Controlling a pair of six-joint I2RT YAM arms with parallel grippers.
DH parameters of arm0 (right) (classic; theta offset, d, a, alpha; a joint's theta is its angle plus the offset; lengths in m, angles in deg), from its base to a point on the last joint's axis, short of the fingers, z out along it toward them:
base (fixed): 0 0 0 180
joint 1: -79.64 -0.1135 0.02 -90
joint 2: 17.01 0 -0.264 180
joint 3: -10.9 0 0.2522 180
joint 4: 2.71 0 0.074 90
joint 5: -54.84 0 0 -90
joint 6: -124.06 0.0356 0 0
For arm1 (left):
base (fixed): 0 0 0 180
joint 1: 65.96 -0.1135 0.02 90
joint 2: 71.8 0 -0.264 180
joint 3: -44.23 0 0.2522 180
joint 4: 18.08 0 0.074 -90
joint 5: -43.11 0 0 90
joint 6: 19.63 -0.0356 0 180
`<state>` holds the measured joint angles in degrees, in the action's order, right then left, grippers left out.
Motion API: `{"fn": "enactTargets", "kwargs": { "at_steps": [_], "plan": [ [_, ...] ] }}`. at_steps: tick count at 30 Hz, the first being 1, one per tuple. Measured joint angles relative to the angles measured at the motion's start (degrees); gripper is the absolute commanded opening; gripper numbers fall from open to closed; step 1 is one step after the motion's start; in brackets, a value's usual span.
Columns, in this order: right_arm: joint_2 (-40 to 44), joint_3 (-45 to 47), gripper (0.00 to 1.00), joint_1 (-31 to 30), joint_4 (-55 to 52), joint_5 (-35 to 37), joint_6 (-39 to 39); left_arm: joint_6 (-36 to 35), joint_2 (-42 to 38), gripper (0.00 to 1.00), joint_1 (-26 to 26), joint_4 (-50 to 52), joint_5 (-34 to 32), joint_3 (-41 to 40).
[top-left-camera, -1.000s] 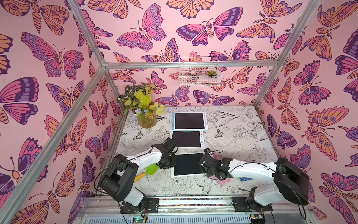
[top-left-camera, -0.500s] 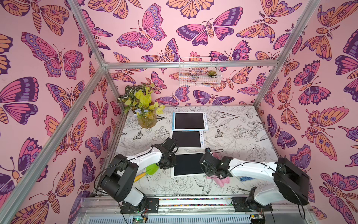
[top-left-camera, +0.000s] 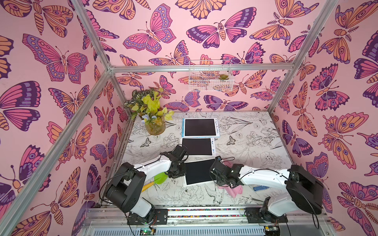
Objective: Wipe the drawing tablet
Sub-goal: Wipe the dirt from the drawing tablet.
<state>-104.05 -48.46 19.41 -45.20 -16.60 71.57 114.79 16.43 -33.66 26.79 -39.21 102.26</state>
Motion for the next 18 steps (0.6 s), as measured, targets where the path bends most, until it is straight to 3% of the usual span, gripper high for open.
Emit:
{"fn": "enactTargets", "kwargs": {
  "at_steps": [3, 10, 18],
  "plan": [
    [-3.2, -2.9, 0.0, 0.9, 0.5, -1.0, 0.3, 0.0, 0.0, 0.24, 0.0, 0.0, 0.0, 0.0],
    [2.6, 1.0, 0.0, 15.0, -3.4, -1.3, 0.9, 0.0, 0.3, 0.24, 0.3, -1.2, 0.4, 0.1],
    [7.7, -0.9, 0.0, 17.3, -8.7, 1.5, -1.2, 0.0, 0.3, 0.24, 0.3, -1.2, 0.4, 0.1]
  ]
}}
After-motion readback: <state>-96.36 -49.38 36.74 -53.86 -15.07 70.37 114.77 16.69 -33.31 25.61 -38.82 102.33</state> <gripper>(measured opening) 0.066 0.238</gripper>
